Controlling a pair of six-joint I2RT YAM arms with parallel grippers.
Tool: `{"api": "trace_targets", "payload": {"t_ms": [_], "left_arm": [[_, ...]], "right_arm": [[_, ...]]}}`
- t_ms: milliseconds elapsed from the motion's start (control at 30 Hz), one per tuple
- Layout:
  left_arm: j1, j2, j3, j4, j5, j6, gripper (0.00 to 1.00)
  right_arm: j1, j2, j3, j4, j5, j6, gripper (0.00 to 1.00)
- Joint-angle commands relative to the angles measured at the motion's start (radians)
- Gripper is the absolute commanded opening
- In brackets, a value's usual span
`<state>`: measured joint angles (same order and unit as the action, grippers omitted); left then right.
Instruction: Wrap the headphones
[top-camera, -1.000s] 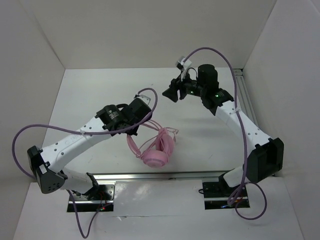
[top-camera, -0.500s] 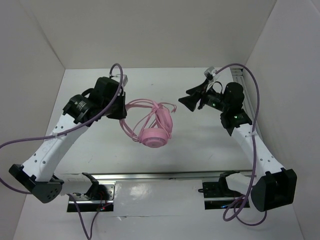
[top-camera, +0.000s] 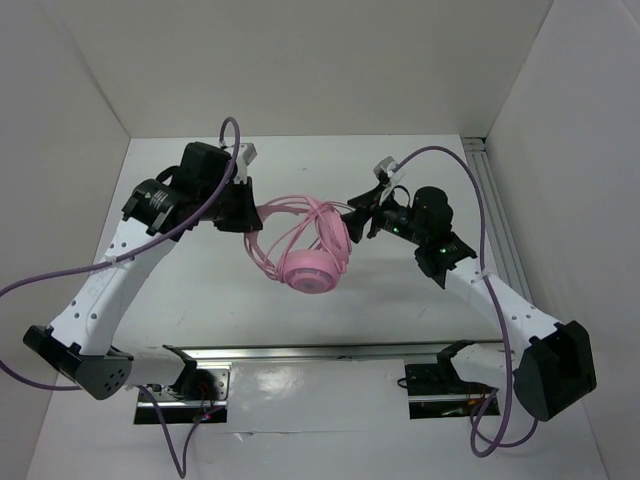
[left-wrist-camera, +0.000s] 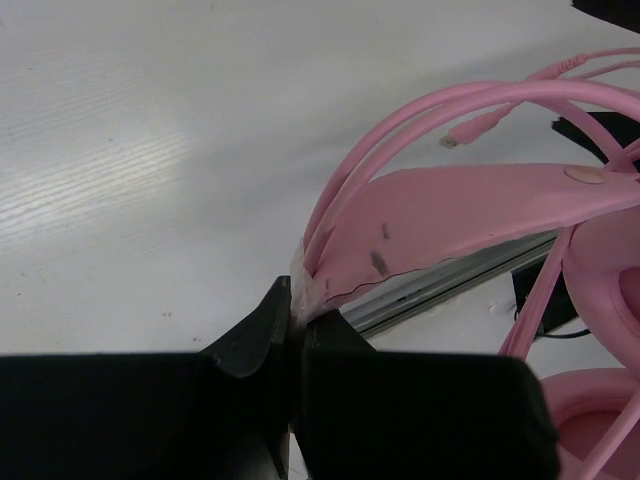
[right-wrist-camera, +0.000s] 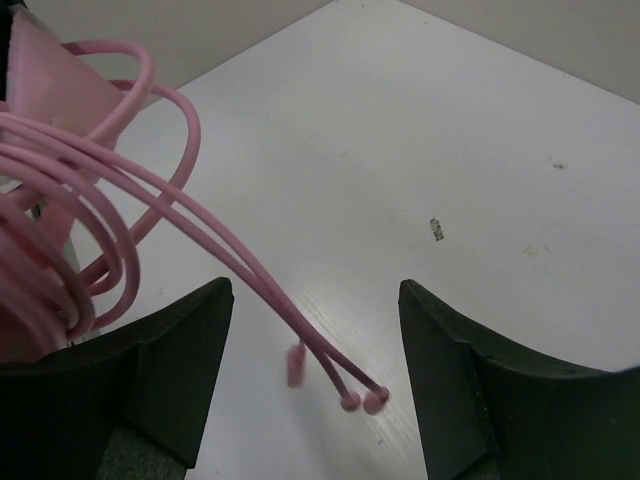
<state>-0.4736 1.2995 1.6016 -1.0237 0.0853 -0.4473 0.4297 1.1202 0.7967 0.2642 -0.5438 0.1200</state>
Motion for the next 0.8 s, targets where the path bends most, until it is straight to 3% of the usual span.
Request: {"api": "trace_targets", "payload": {"t_ms": [0, 67, 167, 200, 233, 267, 333, 467, 633, 767], "left_arm": [[0.006, -0.003, 0.069, 0.068, 0.111, -0.028, 0.0], [0.006, -0.003, 0.069, 0.068, 0.123, -0.028, 0.0], [0.006, -0.003, 0.087, 0.068, 0.133, -0.037, 0.0], [0.006, -0.003, 0.087, 0.068, 0.133, -0.037, 0.0], [0.006, 0.006, 0.099, 0.068, 0.143, -0.047, 0.0], [0.006, 0.006, 0.1, 0.068, 0.158, -0.047, 0.0], [0.006, 0.006, 0.1, 0.079, 0.197, -0.057, 0.0], [0.006, -0.005, 0.072, 0.134, 0.276, -0.079, 0.0], [0.006, -0.025, 0.005, 0.23, 0.314, -0.105, 0.0], [-0.037, -0.095, -0.125, 0.378, 0.185, -0.131, 0.0]], "right_arm": [[0.046, 0.036, 0.024, 0.087, 0.096, -0.04, 0.75], [0.055, 0.05, 0.035, 0.087, 0.107, -0.049, 0.75], [0.064, 0.061, 0.035, 0.121, 0.093, -0.04, 0.67], [0.076, 0.061, 0.035, 0.133, 0.093, -0.031, 0.61], [0.076, 0.07, 0.023, 0.145, 0.093, -0.031, 0.45], [0.09, 0.07, 0.01, 0.17, 0.093, -0.022, 0.38], [0.103, 0.07, -0.004, 0.21, 0.093, 0.004, 0.31], [0.135, 0.102, -0.014, 0.265, 0.088, 0.029, 0.31], [0.135, 0.161, -0.014, 0.354, 0.018, 0.125, 0.43], [0.155, 0.193, -0.014, 0.449, -0.054, 0.21, 0.52]]}}
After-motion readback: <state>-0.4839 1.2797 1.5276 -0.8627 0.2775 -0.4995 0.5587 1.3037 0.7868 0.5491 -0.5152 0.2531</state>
